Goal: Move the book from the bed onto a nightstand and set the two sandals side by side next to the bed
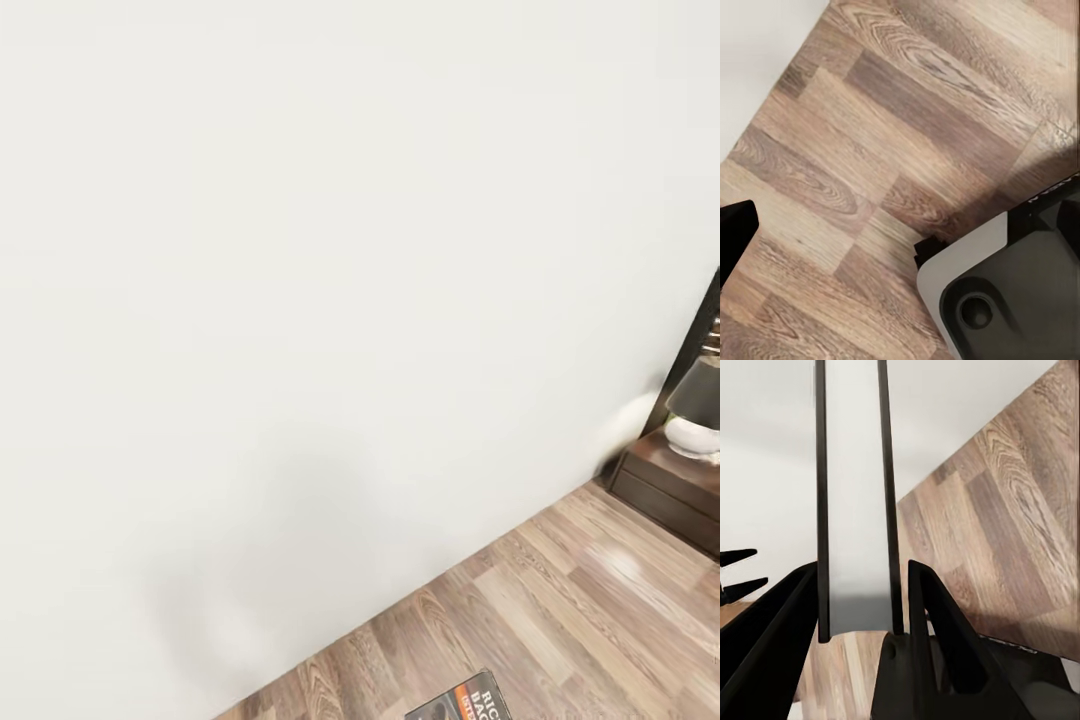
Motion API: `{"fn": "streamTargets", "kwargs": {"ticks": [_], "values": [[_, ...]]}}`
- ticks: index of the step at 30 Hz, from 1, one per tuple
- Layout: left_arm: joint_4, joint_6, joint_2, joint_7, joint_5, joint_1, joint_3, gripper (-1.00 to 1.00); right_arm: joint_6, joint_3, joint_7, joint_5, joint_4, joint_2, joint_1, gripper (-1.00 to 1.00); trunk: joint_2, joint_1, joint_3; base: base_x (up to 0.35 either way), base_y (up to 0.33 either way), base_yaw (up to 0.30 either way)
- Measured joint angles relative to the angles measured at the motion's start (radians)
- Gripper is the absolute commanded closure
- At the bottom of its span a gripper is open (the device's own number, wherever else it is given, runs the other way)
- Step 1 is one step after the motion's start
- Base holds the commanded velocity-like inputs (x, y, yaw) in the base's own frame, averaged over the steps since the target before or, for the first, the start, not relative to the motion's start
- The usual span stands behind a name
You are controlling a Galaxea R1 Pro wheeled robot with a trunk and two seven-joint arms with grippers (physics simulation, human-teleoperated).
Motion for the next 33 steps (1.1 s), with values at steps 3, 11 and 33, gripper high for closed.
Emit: {"fn": "streamTargets", "kwargs": {"ticks": [3,11,33], "values": [[0.0,0.0,-0.001,0.0,0.0,0.0,0.0,-1.0,0.0,0.0,0.0,0.0,0.0,0.0,0.0,1.0,0.0,0.0,0.0,0.0,0.0,-0.283],[0.0,0.0,-0.003,0.0,-0.001,0.0,0.0,-1.0,0.0,0.0,0.0,0.0,0.001,0.0,0.0,1.0,0.0,0.0,0.0,0.0,0.0,-0.283],[0.0,0.0,-0.004,0.0,0.001,0.0,0.0,-1.0,-0.001,0.0,-0.001,0.0,0.001,0.0,0.0,1.0,0.0,-0.001,0.0,0.114,0.0,-0.161]]}}
